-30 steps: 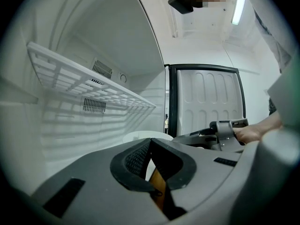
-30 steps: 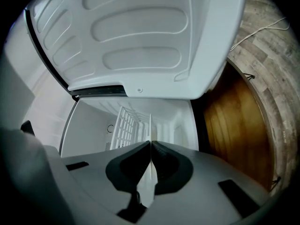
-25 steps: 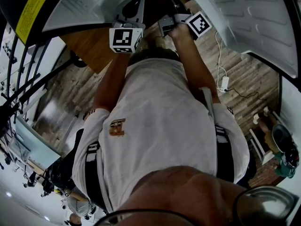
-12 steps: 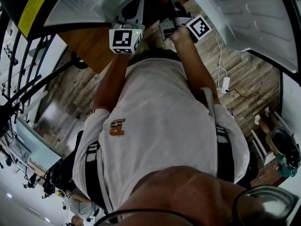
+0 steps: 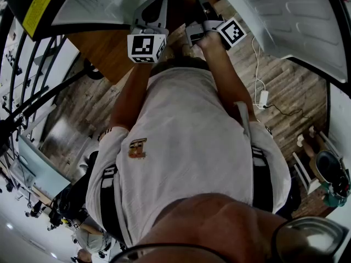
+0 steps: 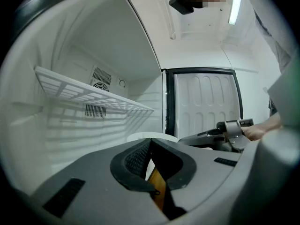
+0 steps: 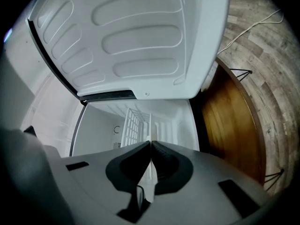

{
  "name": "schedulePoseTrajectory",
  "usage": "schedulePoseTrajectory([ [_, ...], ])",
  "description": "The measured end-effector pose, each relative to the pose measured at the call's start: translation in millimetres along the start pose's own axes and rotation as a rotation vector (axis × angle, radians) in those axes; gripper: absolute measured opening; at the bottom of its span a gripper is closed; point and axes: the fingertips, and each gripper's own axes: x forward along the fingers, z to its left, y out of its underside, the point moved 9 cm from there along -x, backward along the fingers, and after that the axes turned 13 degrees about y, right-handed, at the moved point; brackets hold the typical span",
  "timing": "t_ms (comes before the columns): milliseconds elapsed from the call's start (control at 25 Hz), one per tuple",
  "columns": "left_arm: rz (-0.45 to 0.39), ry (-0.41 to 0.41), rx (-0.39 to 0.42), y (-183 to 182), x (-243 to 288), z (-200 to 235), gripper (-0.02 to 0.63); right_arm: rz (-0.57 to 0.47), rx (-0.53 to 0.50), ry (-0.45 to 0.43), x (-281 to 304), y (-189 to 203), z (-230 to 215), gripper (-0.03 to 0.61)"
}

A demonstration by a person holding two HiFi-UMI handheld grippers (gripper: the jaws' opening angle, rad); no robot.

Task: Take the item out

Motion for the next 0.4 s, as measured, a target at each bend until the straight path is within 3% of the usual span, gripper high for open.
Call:
schedulePoseTrajectory([
  [400,-0.003,-0.009,-0.003,-0.7,-1.5,-3.4,0.018,0.005,-0.001,0.002,-1.7,-0.7,1.5,0.037],
])
